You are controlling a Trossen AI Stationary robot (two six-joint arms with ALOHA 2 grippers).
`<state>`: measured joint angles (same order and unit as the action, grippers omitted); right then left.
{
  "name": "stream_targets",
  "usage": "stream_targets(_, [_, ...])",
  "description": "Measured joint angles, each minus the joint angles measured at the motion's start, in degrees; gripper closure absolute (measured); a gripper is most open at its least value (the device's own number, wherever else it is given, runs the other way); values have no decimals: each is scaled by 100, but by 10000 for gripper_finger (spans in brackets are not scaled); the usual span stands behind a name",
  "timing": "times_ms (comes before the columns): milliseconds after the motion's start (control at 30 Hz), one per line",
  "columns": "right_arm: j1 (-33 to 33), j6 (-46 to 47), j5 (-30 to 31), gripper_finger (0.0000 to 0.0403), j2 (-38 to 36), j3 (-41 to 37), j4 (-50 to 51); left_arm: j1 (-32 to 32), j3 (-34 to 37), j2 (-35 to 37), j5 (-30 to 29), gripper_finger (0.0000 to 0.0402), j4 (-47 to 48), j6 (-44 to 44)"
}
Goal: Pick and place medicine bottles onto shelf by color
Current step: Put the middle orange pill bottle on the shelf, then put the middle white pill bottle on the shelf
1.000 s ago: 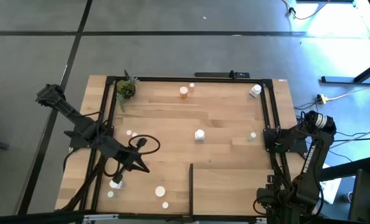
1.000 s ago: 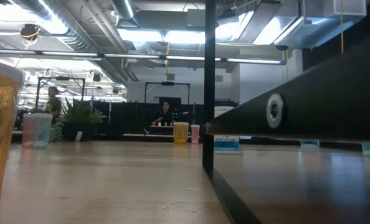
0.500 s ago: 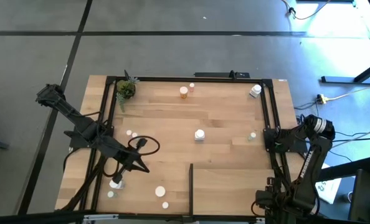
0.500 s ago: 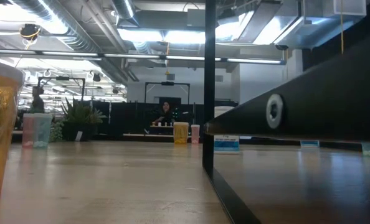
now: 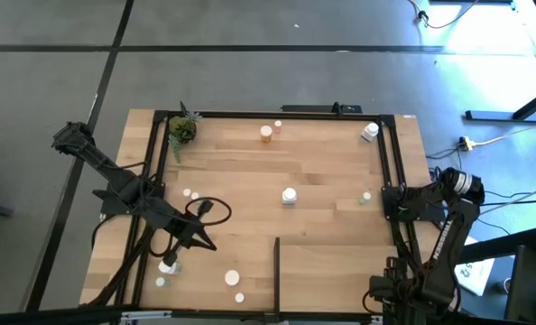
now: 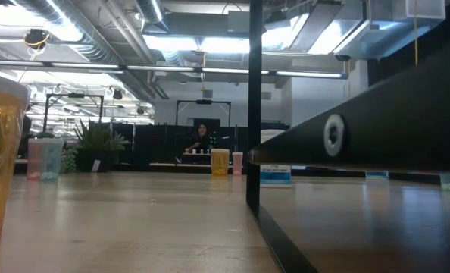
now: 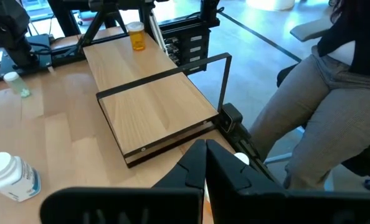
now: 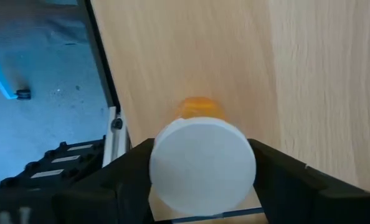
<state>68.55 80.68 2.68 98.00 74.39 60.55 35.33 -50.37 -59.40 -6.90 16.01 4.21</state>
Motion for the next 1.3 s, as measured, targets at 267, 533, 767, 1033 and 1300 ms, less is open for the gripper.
stream_targets(267, [-93,-15,2,129,-7,9,30,0,0,0,0,401,0,4])
stream_targets(533, [-93,-13,-87,128,-11,15,91,0,0,0,0,401,0,7])
stream_targets(767, [-104,-13,-85,128,-15,212,301,0,0,0,0,401,0,9])
stream_targets(1033, [-104,-13,-64,128,-22,887,953,0,0,0,0,401,38,7])
stream_targets(1300, [-104,-31,644,128,-24,1501,1468,0,0,0,0,401,68,7])
